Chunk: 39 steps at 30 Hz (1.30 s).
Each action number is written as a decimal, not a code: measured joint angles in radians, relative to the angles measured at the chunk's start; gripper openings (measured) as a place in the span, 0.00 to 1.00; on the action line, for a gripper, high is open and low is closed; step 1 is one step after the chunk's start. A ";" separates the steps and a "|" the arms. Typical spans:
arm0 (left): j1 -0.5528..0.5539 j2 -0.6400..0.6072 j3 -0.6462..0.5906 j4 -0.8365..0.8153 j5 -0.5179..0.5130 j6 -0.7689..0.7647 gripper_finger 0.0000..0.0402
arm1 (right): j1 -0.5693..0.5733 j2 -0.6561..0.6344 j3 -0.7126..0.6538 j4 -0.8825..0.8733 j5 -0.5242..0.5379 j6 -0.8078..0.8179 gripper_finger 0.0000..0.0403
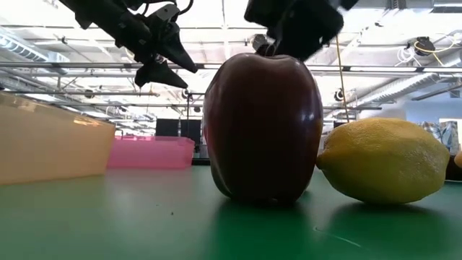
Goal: Sort produce into baskets
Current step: Put the apple into the transparent bin
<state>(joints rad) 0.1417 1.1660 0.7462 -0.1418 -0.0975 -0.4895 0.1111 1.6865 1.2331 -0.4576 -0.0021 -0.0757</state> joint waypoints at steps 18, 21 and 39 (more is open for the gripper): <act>0.000 0.000 0.000 -0.033 0.008 -0.016 0.63 | 0.028 0.165 0.000 0.151 0.004 -0.015 0.93; 0.000 0.000 0.000 -0.033 0.008 -0.027 0.63 | 0.027 0.184 0.000 0.148 0.007 -0.015 0.93; 0.000 0.000 0.000 -0.033 0.008 -0.028 0.63 | 0.026 0.232 0.000 0.161 0.009 -0.015 0.84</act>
<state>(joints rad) 0.1417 1.1660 0.7460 -0.1745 -0.0895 -0.5178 0.1368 1.9186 1.2331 -0.2965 0.0067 -0.0903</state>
